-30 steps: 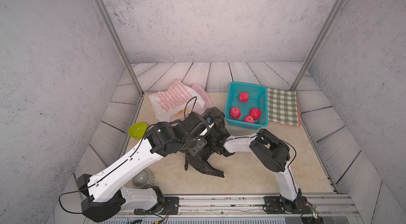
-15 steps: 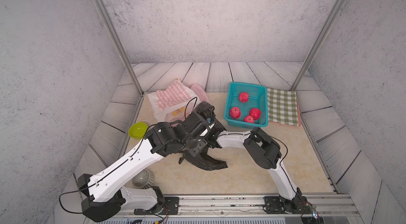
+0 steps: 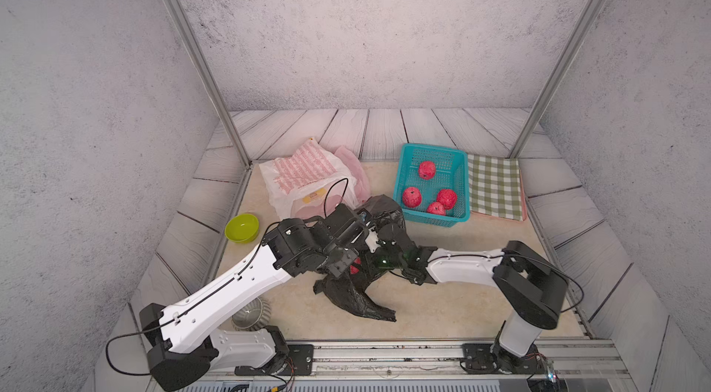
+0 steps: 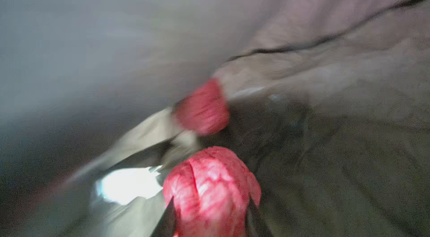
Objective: Untie the knot of a plastic bag & take out the apple
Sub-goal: Pick up the apple from the plastic bag, then place the apple in the basket.
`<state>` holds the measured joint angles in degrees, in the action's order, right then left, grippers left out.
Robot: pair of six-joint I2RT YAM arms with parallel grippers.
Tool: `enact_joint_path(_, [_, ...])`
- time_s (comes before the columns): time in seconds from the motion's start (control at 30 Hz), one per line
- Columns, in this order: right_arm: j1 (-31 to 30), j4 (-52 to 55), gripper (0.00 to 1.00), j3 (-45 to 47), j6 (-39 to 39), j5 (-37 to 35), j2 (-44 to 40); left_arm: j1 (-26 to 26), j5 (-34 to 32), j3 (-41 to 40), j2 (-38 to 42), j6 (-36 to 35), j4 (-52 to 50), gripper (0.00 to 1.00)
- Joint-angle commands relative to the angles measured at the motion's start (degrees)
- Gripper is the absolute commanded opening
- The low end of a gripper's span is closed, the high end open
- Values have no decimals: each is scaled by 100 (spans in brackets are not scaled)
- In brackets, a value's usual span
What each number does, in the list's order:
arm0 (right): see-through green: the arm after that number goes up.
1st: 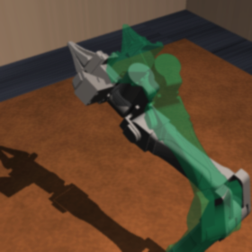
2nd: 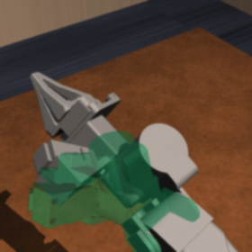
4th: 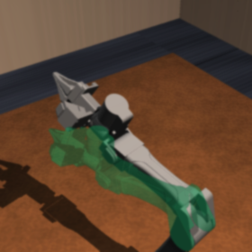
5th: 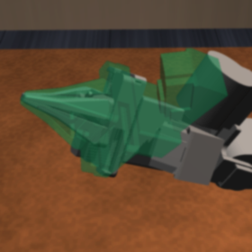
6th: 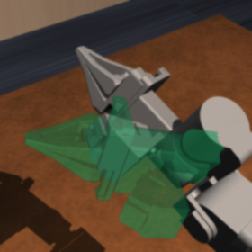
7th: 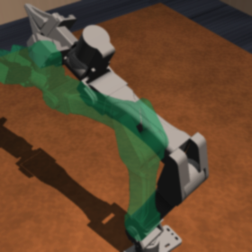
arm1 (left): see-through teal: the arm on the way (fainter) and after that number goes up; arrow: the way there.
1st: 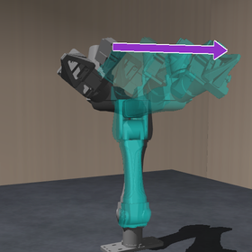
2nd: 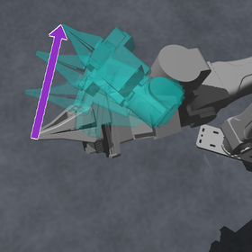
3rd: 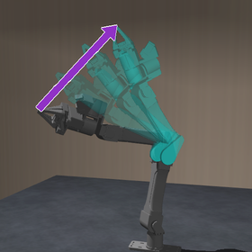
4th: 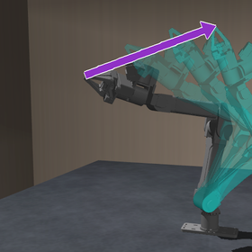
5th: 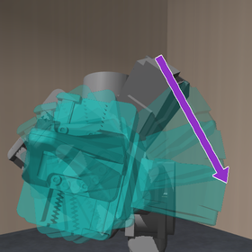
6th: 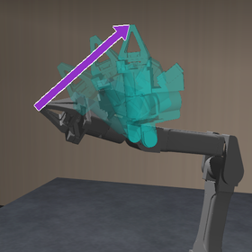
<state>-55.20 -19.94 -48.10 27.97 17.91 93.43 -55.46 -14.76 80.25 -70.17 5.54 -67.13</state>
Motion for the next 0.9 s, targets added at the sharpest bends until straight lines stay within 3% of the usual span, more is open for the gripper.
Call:
enact_joint_path(0.0, [-233,242,14,569,228,463,-1094,62,69,-37,-137,-27,356,0])
enact_joint_path(0.2, [-327,1585,14,1224,396,46,-3548,59,231,150,-412,-66,516,0])
enact_joint_path(0.33, [-288,3299,15,839,136,-1346,-5069,55,279,285,-556,-139,529,0])
enact_joint_path(0.43, [-69,4389,15,157,-93,-2469,-5404,55,321,337,-609,-204,553,0])
enact_joint_path(0.53, [415,4986,11,-486,-253,-3789,-4969,61,383,399,-604,-245,532,0])
enact_joint_path(0.6, [1006,4942,11,-842,-429,-4083,-4308,55,411,417,-562,-268,517,0])
enact_joint_path(0.73, [2557,4429,11,-1637,-395,-3552,-2312,53,570,469,-426,-298,440,0])
enact_joint_path(0.87, [3186,4109,15,-2654,-497,-3371,-472,21,889,462,-183,-321,313,0])
